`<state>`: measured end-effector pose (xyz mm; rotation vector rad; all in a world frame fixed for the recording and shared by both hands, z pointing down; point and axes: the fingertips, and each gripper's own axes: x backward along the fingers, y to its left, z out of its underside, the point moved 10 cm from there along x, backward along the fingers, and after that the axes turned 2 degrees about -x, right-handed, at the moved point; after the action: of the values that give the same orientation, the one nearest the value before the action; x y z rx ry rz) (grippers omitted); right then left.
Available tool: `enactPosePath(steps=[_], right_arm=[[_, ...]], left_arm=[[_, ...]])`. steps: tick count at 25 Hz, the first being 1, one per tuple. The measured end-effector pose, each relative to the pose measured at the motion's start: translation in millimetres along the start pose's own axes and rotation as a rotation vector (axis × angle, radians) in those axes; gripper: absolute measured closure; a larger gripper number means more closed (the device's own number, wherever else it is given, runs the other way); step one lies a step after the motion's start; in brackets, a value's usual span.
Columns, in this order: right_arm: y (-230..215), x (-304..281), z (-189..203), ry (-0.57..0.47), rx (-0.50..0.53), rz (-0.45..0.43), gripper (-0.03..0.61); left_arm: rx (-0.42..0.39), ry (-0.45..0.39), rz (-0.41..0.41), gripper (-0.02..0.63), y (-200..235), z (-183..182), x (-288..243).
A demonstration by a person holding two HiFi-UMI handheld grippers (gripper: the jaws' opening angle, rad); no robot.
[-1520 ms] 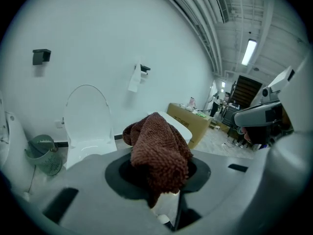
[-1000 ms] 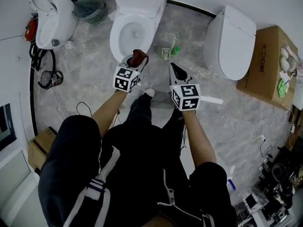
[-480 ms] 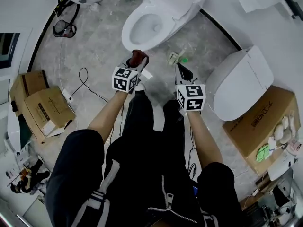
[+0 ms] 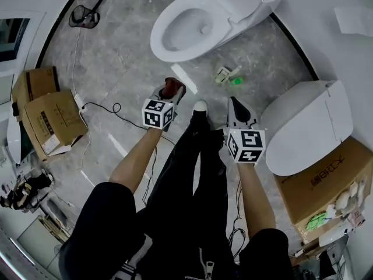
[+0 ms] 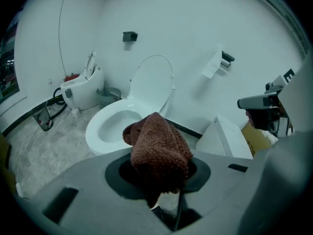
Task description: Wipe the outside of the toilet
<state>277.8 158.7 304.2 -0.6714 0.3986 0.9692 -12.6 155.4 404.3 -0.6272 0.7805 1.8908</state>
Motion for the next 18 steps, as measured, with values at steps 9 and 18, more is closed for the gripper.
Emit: enactPosePath(steps=[9, 18], right_arm=[[-54.7, -42.1, 79.7, 0.002, -0.155, 0.066, 0.575], [-114.2, -71.0, 109.5, 0.001, -0.168, 0.101, 0.575]], left_arm=[[0.012, -0.075, 0.056, 0.5, -18.4, 33.3, -149.7], [0.051, -0.117, 0.135, 0.5, -53.8, 10.5, -302.6]])
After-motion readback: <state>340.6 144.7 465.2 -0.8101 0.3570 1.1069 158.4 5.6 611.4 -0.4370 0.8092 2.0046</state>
